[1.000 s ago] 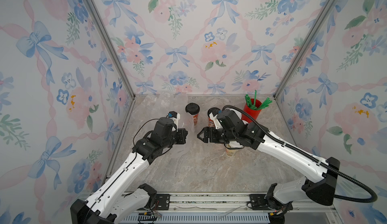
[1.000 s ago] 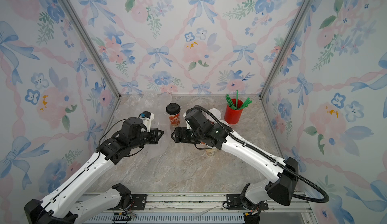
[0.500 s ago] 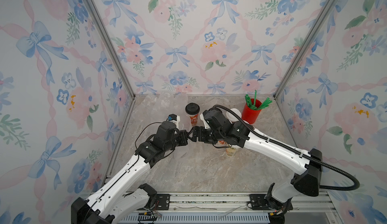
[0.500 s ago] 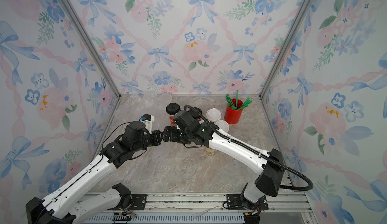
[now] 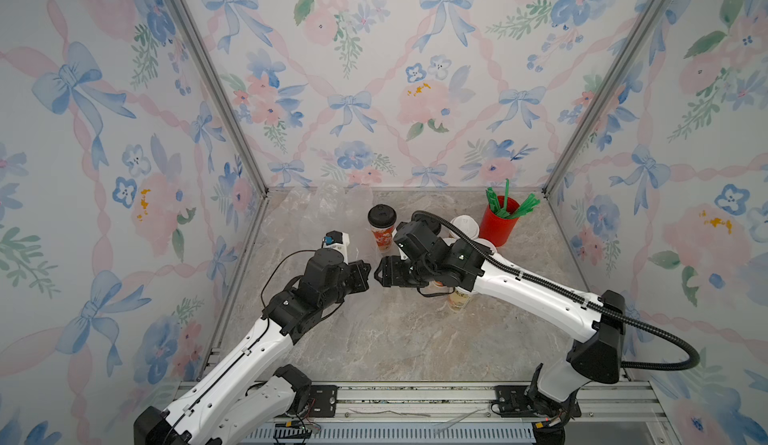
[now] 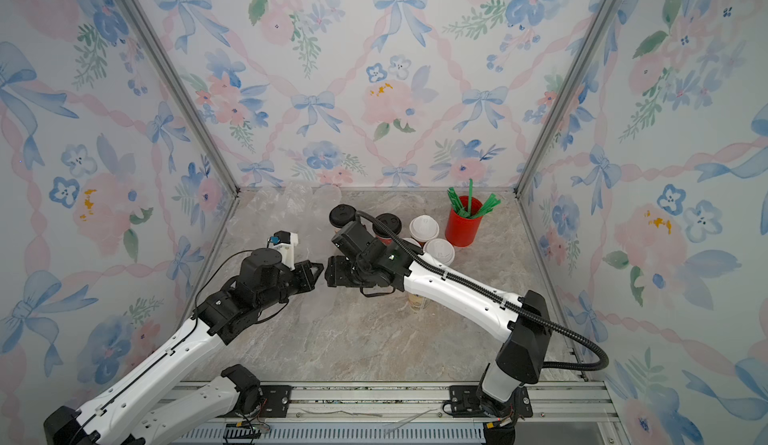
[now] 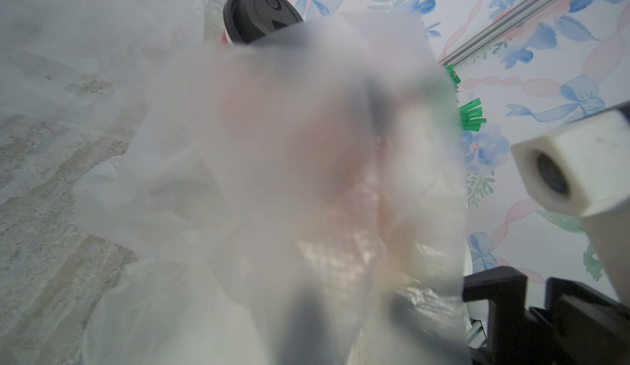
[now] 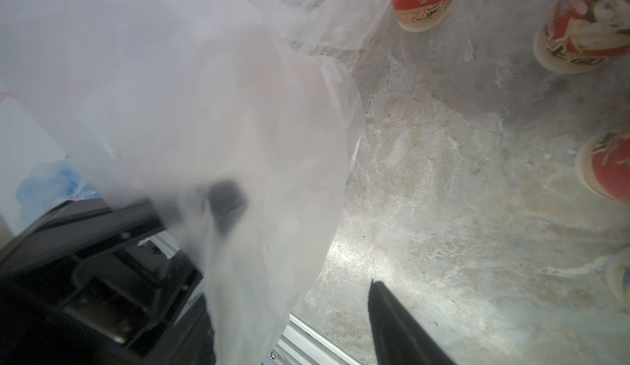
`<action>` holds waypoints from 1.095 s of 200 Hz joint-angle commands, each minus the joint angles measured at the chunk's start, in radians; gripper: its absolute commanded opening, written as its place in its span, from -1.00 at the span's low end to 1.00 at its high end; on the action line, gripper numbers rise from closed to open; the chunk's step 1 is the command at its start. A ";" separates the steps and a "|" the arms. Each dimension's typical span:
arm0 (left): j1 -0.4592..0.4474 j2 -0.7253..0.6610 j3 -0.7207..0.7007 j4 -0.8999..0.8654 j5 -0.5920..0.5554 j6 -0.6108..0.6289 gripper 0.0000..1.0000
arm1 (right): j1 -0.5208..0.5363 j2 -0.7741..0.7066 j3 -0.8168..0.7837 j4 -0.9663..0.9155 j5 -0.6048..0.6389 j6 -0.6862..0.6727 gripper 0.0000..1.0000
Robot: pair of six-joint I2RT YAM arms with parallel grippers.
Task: Pack milk tea into plastic carrier bags
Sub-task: Adjust the plastic carrier bag at the center of the board.
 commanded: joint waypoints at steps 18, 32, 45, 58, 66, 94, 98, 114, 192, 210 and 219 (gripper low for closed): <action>-0.005 -0.002 -0.003 0.015 -0.020 -0.019 -1.00 | -0.008 0.060 -0.022 0.057 -0.135 -0.026 0.27; -0.004 0.005 0.002 0.015 -0.014 -0.016 -1.00 | -0.016 0.090 -0.001 0.033 -0.160 -0.045 0.14; -0.003 0.006 0.007 0.015 -0.012 -0.010 -1.00 | -0.030 0.108 0.007 0.008 -0.166 -0.053 -0.01; -0.005 0.005 0.012 0.014 -0.008 0.002 -1.00 | -0.047 0.111 0.006 -0.011 -0.160 -0.065 -0.21; -0.003 0.002 0.015 0.012 -0.002 0.013 -1.00 | -0.054 0.107 0.008 -0.034 -0.140 -0.077 -0.36; 0.014 0.016 0.052 -0.065 0.038 0.065 -1.00 | -0.078 0.057 0.017 -0.098 -0.107 -0.125 -0.70; 0.018 0.022 0.059 -0.079 0.043 0.076 -0.97 | -0.079 0.050 0.017 -0.107 -0.108 -0.130 -0.73; 0.028 0.044 0.094 -0.151 0.056 0.121 -0.87 | -0.085 0.022 0.027 -0.152 -0.115 -0.136 -0.80; 0.032 0.171 0.230 -0.286 0.206 0.269 0.26 | -0.054 0.013 0.099 -0.285 -0.116 -0.125 -1.00; 0.017 0.206 0.246 -0.294 0.231 0.285 0.49 | -0.046 0.023 0.112 -0.277 -0.116 -0.121 -1.00; 0.009 0.226 0.250 -0.300 0.240 0.292 0.54 | -0.044 0.027 0.117 -0.274 -0.117 -0.118 -1.00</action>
